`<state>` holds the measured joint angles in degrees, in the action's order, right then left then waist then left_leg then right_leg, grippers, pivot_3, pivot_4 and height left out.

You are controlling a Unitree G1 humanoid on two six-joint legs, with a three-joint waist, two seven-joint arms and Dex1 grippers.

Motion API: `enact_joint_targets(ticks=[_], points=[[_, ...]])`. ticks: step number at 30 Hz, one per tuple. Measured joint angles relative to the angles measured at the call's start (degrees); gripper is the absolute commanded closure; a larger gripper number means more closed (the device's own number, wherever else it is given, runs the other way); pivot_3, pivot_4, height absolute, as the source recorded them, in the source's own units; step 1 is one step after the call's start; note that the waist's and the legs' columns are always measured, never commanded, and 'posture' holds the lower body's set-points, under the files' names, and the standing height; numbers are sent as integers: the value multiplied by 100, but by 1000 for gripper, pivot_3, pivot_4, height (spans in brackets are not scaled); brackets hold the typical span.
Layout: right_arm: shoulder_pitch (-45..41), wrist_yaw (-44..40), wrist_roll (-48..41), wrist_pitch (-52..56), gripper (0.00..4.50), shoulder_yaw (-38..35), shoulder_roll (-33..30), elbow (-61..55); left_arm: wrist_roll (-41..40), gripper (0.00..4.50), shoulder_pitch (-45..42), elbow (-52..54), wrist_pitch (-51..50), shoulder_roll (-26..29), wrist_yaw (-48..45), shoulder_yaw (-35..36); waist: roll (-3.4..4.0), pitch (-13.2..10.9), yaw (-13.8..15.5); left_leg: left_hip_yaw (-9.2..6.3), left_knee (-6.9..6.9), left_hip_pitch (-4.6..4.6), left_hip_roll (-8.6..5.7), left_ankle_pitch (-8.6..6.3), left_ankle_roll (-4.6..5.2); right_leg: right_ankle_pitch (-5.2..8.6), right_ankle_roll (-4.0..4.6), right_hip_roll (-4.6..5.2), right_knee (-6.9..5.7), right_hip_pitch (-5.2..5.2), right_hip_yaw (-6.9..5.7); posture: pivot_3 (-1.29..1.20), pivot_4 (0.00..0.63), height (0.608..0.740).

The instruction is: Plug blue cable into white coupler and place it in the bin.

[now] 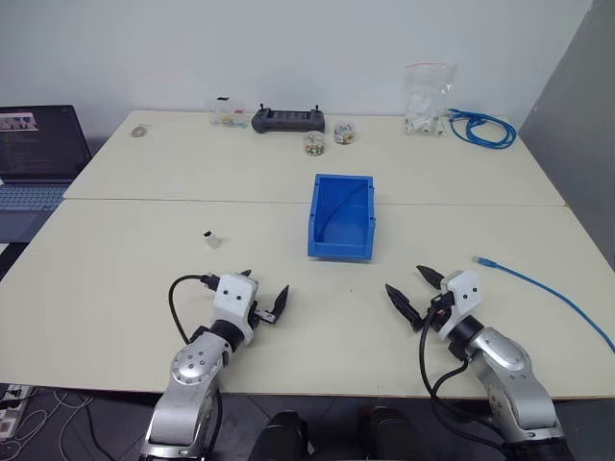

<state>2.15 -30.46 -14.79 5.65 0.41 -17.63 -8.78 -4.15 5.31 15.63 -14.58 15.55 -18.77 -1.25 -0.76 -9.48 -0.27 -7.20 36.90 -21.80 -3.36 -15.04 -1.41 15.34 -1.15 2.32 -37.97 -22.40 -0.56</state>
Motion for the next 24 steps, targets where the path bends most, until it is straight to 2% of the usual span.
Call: enact_joint_targets(ticks=[11, 21, 24], points=[[10, -62, 10, 0, 19, 92, -4, 0, -34, 0, 35, 215, -195, 71, -149, -130, 0, 0, 0, 0, 0, 0, 0, 0, 0, 0, 0, 0, 0, 0, 1, 0, 150, 740], [72, -94, 14, 0, 19, 94, -80, -7, -508, 0, 84, 332, -114, 136, -628, -68, 2, -1, 5, 0, 0, 0, 0, 0, 0, 0, 0, 0, 0, 0, 0, 0, 150, 740], [73, -99, 17, 0, 19, 92, -119, -7, -737, 0, 79, 349, -119, 309, -949, -59, 3, -2, 4, 0, 0, 0, 1, 0, 0, 1, 1, 0, 0, 0, 0, 0, 150, 740]])
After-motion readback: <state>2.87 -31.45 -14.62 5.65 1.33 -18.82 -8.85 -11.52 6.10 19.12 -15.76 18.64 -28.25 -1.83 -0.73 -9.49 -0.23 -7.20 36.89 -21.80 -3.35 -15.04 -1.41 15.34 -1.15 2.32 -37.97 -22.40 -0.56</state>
